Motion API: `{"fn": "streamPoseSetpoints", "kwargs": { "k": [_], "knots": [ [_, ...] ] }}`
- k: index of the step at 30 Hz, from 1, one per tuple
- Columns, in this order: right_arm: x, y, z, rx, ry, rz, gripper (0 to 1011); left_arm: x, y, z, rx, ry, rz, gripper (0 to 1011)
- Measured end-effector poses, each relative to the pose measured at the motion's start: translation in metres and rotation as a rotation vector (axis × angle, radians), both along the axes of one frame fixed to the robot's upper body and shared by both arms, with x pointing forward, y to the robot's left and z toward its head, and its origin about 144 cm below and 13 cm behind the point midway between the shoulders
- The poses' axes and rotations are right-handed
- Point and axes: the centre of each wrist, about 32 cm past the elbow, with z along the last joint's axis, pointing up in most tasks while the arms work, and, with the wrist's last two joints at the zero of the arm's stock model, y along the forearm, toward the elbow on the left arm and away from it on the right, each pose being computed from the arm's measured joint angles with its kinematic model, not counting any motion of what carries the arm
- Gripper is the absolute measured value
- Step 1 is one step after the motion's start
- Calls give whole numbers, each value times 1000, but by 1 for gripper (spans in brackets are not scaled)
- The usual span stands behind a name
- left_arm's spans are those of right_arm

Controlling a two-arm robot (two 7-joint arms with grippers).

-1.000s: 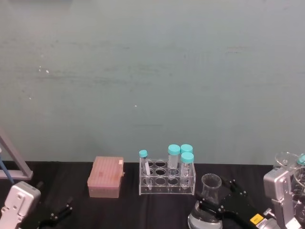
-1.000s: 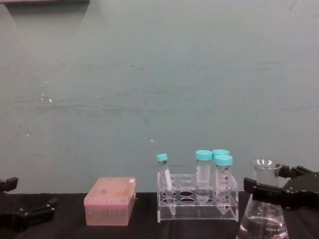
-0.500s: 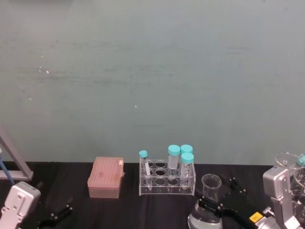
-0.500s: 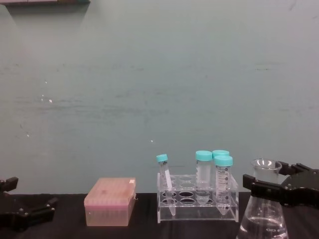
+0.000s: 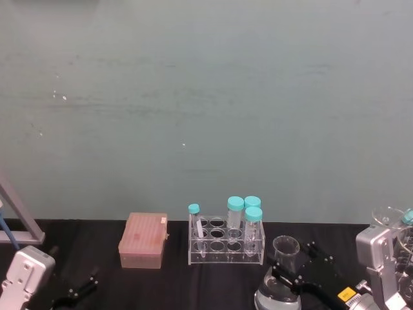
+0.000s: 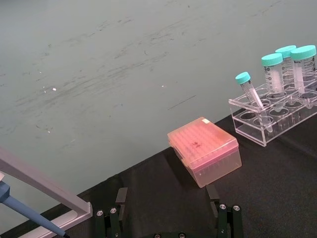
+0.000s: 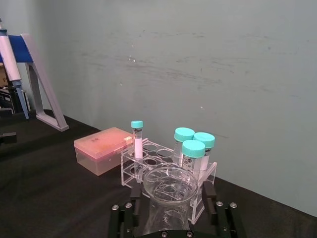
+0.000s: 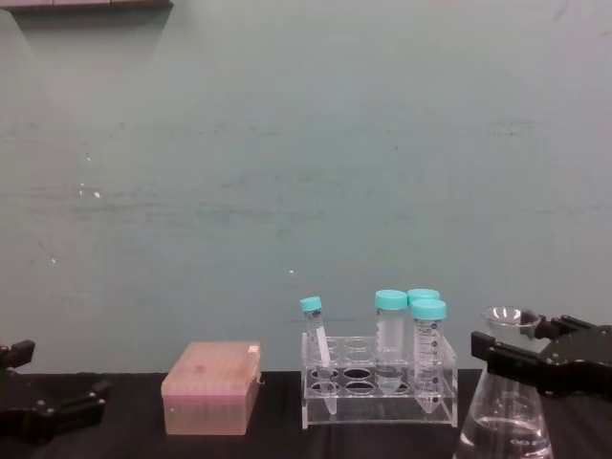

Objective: Pick up the beaker with the right gripper, shake it three times, and then put it down.

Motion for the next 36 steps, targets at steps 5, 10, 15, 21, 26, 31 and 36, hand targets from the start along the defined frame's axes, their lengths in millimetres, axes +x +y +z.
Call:
{"fn": "streamPoseSetpoints", "kwargs": {
  "k": [5,10,15,21,26,31,36],
  "knots": [
    [0,0,0,0,0,0,635,0,0,0,0,0,0,1000],
    [0,0,0,0,0,1,498,0,0,0,0,0,0,1000],
    [0,0,0,1,-1,1,462,0,0,0,0,0,0,1000],
    [0,0,0,1,-1,0,461,0,0,0,0,0,0,1000],
    [0,-1,0,2,-4,-4,461,0,0,0,0,0,0,1000],
    [0,-3,5,12,-22,-15,461,0,0,0,0,0,0,1000],
    [2,-4,16,26,-43,-30,461,0,0,0,0,0,0,1000]
  ]
}}
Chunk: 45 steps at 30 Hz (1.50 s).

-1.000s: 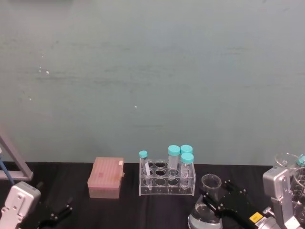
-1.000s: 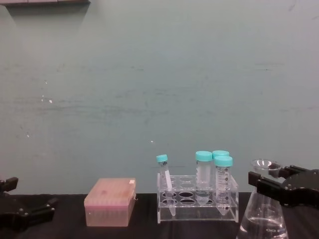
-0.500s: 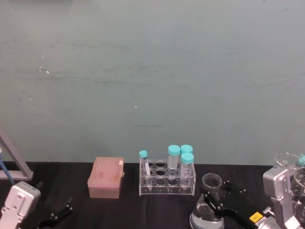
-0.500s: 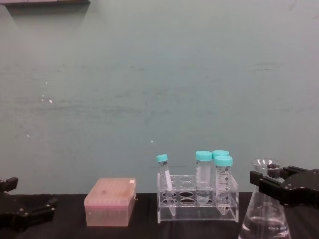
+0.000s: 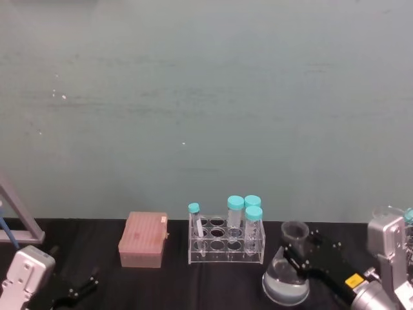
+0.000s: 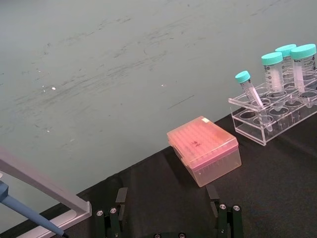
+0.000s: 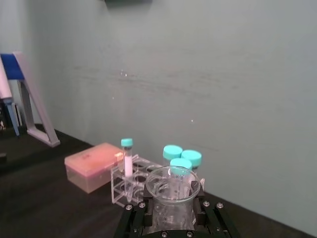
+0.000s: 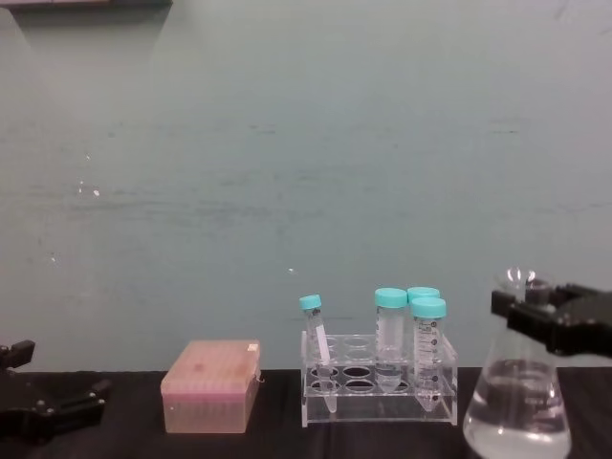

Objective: Pick up the beaker with the right gripper, shake it three times, and then put it down.

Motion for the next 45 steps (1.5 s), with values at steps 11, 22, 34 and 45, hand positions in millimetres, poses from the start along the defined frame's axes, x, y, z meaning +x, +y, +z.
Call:
{"fn": "streamPoseSetpoints", "kwargs": {
  "k": [11,22,34,45],
  "knots": [
    [0,0,8,250,104,21,461,0,0,0,0,0,0,1000],
    [-13,10,-2,797,291,41,461,0,0,0,0,0,0,1000],
    [-15,15,-5,966,434,11,461,0,0,0,0,0,0,1000],
    [4,-4,1,349,113,17,461,0,0,0,0,0,0,1000]
  ]
}}
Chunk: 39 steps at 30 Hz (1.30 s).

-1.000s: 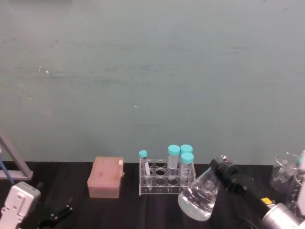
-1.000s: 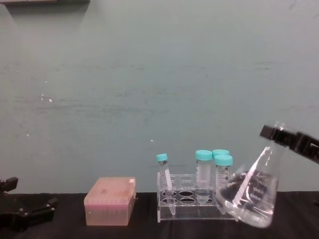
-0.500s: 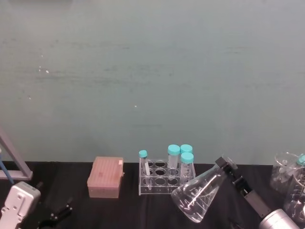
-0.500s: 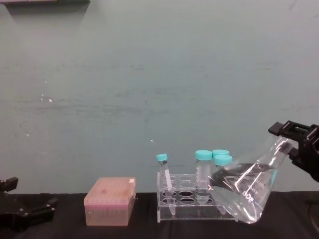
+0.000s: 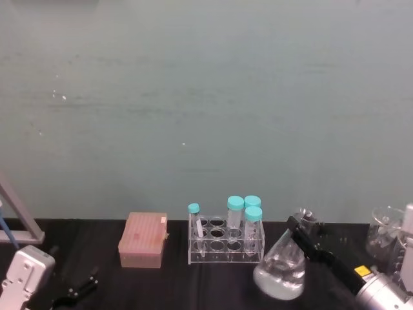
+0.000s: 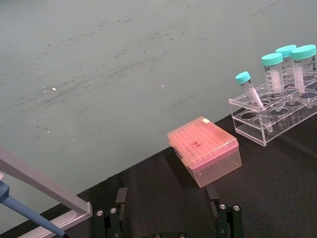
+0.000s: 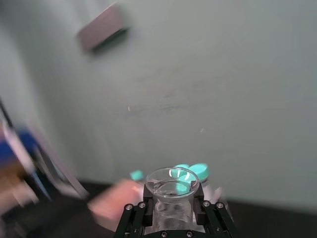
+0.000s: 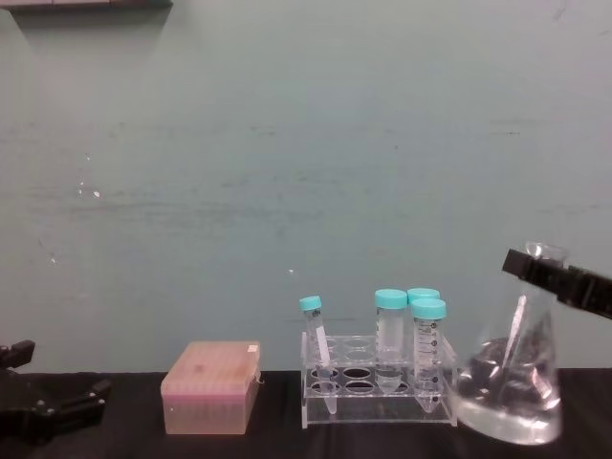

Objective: Pick up the beaker with the right gripper, shake it three times, and then put it down.

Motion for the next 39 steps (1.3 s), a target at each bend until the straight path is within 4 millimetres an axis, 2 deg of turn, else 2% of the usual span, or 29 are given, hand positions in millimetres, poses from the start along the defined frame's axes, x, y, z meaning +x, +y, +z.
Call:
{"fn": "streamPoseSetpoints", "kwargs": {
  "k": [2,5,8,12,16,20,24,28,34,37,39],
  "knots": [
    [5,-8,3,-213,-119,6,461,0,0,0,0,0,0,1000],
    [9,-16,7,-428,-227,13,461,0,0,0,0,0,0,1000],
    [13,-25,14,-761,-392,-6,461,0,0,0,0,0,0,1000],
    [16,-32,15,-1007,-540,-52,461,0,0,0,0,0,0,1000],
    [17,-36,15,-1148,-645,-90,461,0,0,0,0,0,0,1000],
    [17,-38,13,-1215,-697,-117,461,0,0,0,0,0,0,1000],
    [17,-39,12,-1223,-710,-127,461,0,0,0,0,0,0,1000],
    [14,-36,12,-1139,-664,-119,461,0,0,0,0,0,0,1000],
    [9,-26,15,-799,-493,-82,461,0,0,0,0,0,0,1000],
    [6,-19,17,-558,-365,-63,461,0,0,0,0,0,0,1000],
    [5,-16,17,-494,-324,-56,461,0,0,0,0,0,0,1000]
  ]
}}
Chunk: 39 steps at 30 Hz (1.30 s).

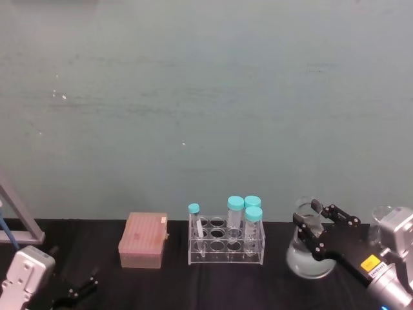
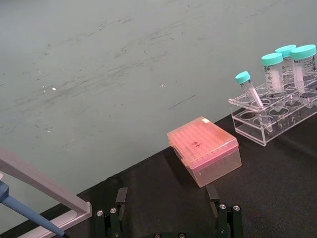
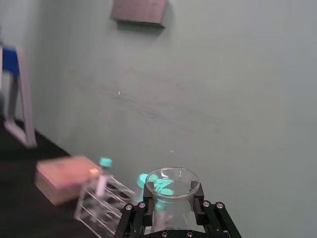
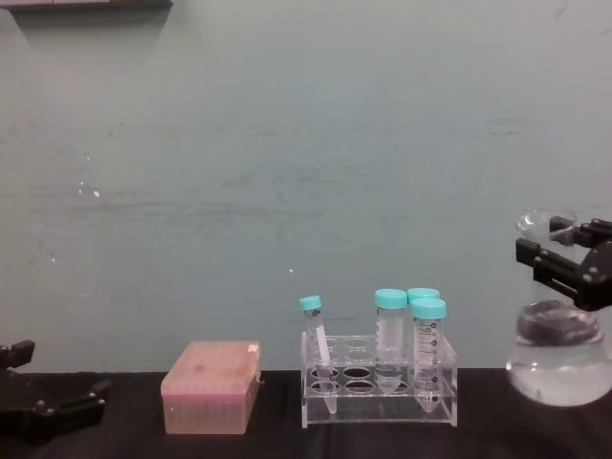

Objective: Pick up the beaker with the right gripper, shake it three times, and then put it down.

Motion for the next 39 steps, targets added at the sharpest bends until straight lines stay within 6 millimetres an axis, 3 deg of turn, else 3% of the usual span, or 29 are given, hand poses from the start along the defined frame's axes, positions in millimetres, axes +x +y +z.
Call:
{"fn": "streamPoseSetpoints", "kwargs": {
  "k": [21,39],
  "knots": [
    [-13,15,-9,232,280,-23,461,0,0,0,0,0,0,1000],
    [-14,15,-8,165,233,-21,461,0,0,0,0,0,0,1000]
  ]
}}
